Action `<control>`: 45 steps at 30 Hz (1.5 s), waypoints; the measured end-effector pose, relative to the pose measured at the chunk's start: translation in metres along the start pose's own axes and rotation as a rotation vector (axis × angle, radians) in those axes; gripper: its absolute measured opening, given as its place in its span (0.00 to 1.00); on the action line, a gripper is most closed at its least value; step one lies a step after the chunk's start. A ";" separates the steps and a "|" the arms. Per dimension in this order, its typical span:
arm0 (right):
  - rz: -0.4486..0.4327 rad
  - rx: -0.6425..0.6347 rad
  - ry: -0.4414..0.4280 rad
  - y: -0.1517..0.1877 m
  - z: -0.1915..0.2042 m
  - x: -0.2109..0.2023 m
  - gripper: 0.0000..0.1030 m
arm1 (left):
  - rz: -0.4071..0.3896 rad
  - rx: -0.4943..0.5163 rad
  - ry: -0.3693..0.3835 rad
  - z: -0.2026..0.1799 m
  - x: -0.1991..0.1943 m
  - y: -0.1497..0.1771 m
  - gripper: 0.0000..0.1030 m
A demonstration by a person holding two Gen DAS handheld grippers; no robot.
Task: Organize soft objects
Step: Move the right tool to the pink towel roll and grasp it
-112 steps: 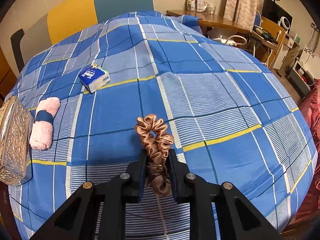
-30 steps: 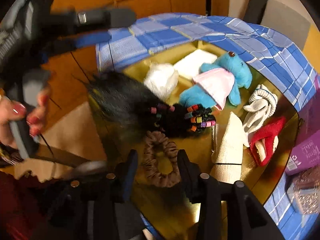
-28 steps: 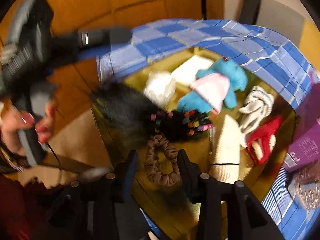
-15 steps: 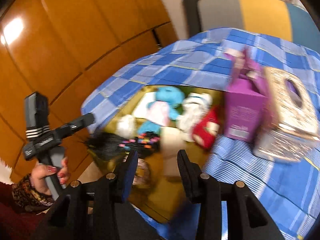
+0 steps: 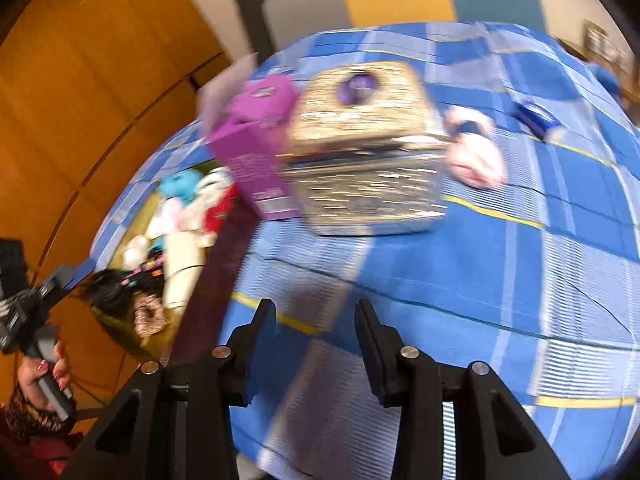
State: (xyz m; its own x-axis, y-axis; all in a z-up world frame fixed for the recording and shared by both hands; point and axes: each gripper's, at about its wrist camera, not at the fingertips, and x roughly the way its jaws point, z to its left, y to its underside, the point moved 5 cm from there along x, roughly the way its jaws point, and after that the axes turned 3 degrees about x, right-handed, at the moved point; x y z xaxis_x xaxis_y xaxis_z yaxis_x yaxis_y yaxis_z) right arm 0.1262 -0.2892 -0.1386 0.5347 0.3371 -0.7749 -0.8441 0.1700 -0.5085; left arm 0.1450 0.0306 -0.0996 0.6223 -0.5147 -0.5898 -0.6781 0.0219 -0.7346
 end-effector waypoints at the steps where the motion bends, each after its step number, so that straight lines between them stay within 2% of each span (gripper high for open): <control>1: -0.004 0.021 0.013 -0.001 -0.010 -0.001 0.40 | 0.006 0.010 0.007 -0.005 0.002 0.000 0.98; 6: -0.029 0.112 0.077 -0.013 -0.061 -0.009 0.40 | 0.032 0.062 0.043 -0.036 0.013 -0.001 1.00; 12: -0.061 0.151 0.124 -0.066 -0.101 0.006 0.40 | 0.066 0.111 0.070 -0.066 0.026 -0.002 1.00; 19: -0.071 0.260 0.097 -0.118 -0.137 0.048 0.40 | 0.102 0.151 0.053 -0.082 0.036 0.002 1.00; 24: -0.028 0.295 0.032 -0.128 -0.148 0.074 0.40 | 0.123 0.149 0.059 -0.089 0.045 0.003 1.00; 27: -0.030 0.294 0.026 -0.128 -0.152 0.076 0.26 | 0.131 0.162 0.069 -0.097 0.050 0.002 1.00; 28: -0.038 0.293 0.019 -0.127 -0.153 0.072 0.20 | 0.131 0.169 0.078 -0.102 0.053 0.001 1.00; 33: -0.029 0.251 0.056 -0.116 -0.162 0.052 0.17 | 0.149 0.209 0.117 -0.128 0.067 -0.001 1.00; 36: -0.006 0.203 0.091 -0.097 -0.168 0.033 0.17 | 0.166 0.232 0.150 -0.151 0.078 -0.002 1.00; 38: -0.008 0.194 0.081 -0.084 -0.171 0.019 0.18 | 0.177 0.244 0.171 -0.169 0.087 -0.004 1.00; 41: -0.014 0.208 0.050 -0.079 -0.174 0.003 0.26 | 0.195 0.258 0.218 -0.202 0.103 -0.008 1.00; 43: -0.098 0.246 0.015 -0.086 -0.179 -0.017 0.35 | 0.196 0.281 0.204 -0.228 0.117 -0.013 1.00; 45: -0.204 0.317 0.015 -0.093 -0.192 -0.039 0.37 | 0.209 0.288 0.194 -0.250 0.134 -0.019 1.00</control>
State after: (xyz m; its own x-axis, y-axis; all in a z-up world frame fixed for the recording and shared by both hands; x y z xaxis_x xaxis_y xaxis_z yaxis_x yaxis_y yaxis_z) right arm 0.1915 -0.4963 -0.1328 0.6915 0.2535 -0.6764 -0.6895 0.5108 -0.5135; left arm 0.1433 -0.2533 -0.0806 0.3780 -0.6255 -0.6825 -0.6278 0.3687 -0.6855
